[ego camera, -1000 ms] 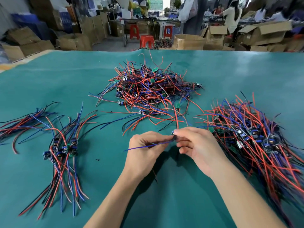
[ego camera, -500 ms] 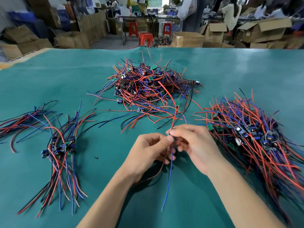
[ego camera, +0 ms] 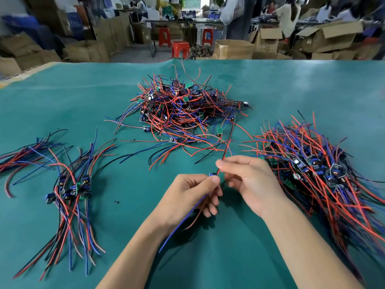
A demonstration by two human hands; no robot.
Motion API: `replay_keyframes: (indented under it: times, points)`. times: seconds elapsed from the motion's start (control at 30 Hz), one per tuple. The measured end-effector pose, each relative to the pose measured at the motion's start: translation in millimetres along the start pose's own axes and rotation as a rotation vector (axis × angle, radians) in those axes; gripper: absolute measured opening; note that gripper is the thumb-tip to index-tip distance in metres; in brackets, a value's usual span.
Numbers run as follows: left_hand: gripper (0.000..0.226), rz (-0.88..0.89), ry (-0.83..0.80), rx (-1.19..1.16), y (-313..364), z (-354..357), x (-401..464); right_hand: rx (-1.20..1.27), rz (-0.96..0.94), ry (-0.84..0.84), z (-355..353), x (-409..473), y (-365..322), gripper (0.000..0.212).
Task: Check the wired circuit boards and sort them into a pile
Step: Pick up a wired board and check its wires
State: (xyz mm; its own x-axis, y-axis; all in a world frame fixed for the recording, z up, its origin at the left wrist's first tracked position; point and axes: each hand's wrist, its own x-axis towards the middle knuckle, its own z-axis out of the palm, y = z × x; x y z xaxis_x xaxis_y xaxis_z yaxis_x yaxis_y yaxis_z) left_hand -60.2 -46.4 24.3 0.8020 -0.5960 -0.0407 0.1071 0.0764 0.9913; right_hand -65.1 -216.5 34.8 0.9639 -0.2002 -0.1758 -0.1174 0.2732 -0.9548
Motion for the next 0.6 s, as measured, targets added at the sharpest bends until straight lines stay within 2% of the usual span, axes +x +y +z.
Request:
replay_keyframes:
  times: [0.1,0.27,0.4,0.5,0.6]
  points:
    - [0.032,-0.015,-0.046,0.035,-0.1,0.3,-0.4,-0.068,-0.175,0.240,-8.4,7.7,0.0,0.010]
    - [0.034,-0.029,-0.097,0.064,-1.2,-3.3,-0.9,-0.181,-0.397,0.484,-28.4,18.5,-4.5,0.012]
    - [0.031,-0.024,-0.109,0.081,-3.5,-3.1,0.9,-0.135,-0.468,0.607,-40.2,21.7,-6.8,0.008]
    - [0.024,0.008,-0.045,0.106,-7.3,-1.1,2.8,-0.061,-0.564,0.747,-49.2,23.5,-18.0,0.012]
    - [0.022,0.028,0.046,0.067,-9.7,0.0,4.8,-0.070,-0.650,0.721,-49.8,21.8,-23.6,0.011]
